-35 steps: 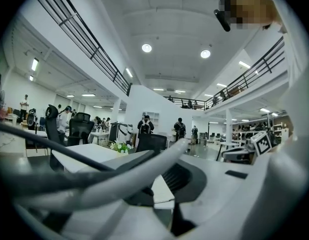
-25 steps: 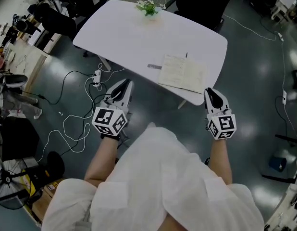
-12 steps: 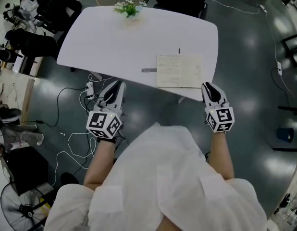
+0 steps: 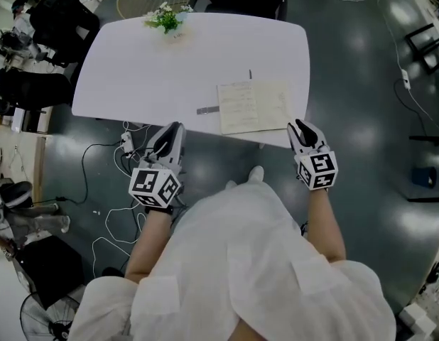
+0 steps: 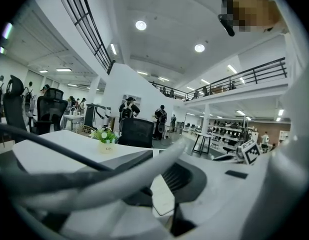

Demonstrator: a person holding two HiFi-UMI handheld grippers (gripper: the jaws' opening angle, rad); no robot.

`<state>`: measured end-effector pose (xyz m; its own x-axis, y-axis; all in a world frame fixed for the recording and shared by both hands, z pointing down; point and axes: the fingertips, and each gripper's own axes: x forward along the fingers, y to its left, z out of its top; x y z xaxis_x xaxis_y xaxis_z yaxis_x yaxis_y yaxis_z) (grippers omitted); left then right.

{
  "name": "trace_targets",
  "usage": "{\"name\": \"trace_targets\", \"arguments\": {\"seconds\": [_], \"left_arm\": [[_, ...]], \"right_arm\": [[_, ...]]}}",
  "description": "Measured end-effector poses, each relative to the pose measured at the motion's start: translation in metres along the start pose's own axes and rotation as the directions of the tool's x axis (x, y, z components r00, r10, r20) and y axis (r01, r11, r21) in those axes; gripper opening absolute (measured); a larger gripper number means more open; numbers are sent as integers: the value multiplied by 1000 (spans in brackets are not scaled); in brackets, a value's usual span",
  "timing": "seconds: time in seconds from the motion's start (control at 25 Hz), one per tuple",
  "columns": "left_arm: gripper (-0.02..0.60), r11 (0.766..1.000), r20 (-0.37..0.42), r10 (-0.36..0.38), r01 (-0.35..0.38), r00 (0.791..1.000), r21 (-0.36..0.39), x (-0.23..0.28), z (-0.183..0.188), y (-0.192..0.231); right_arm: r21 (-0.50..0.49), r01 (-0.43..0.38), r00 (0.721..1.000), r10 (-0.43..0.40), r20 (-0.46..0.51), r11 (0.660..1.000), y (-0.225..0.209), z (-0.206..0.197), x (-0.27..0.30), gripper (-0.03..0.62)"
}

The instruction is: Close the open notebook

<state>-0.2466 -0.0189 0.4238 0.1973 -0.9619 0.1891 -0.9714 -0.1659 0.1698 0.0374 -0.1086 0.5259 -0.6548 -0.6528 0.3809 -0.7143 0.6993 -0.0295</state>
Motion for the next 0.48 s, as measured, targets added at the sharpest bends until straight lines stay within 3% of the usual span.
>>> {"name": "trace_targets", "arguments": {"seconds": [0.48], "left_arm": [[26, 1000, -7, -10, 10, 1000, 20, 55, 10, -10]], "right_arm": [[41, 0, 993, 5, -117, 999, -41, -34, 34, 128]]}}
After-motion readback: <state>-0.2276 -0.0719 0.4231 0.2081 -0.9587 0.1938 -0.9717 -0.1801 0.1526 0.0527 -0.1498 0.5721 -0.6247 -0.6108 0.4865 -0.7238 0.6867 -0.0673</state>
